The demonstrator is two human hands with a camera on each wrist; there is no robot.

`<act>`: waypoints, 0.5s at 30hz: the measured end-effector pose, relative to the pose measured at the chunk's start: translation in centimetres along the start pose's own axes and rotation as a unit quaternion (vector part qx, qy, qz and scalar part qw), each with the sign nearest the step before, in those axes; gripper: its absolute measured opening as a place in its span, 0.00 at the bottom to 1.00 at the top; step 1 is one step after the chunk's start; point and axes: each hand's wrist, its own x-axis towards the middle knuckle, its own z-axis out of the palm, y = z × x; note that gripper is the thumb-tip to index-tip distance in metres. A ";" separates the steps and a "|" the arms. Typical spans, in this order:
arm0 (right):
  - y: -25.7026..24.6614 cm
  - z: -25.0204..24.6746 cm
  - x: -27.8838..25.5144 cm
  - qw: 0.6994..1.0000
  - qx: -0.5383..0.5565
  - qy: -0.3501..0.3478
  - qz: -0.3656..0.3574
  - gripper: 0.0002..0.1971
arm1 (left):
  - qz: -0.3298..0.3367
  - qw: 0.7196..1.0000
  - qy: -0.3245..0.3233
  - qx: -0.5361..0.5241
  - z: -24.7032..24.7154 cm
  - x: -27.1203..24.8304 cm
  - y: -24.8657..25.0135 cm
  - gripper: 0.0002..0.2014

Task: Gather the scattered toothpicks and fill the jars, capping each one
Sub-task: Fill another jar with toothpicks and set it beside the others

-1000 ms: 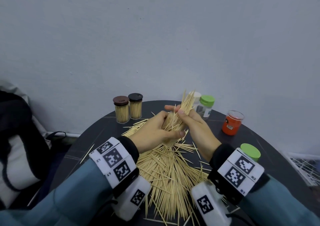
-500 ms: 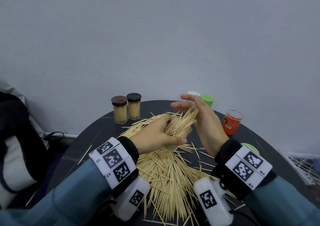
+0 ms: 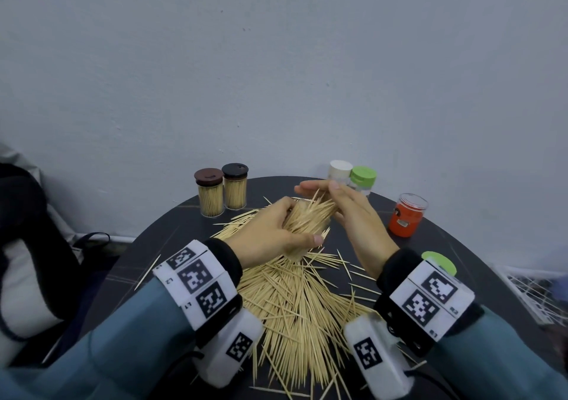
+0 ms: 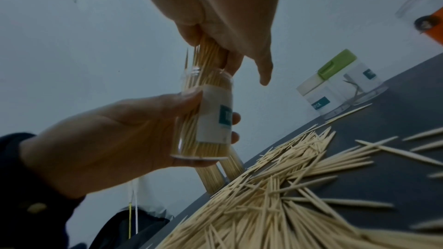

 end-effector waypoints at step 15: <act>0.2 0.1 -0.2 0.992 -0.099 -0.045 0.060 0.24 | -0.016 0.995 -0.085 0.054 0.4 -0.4 0.0 0.23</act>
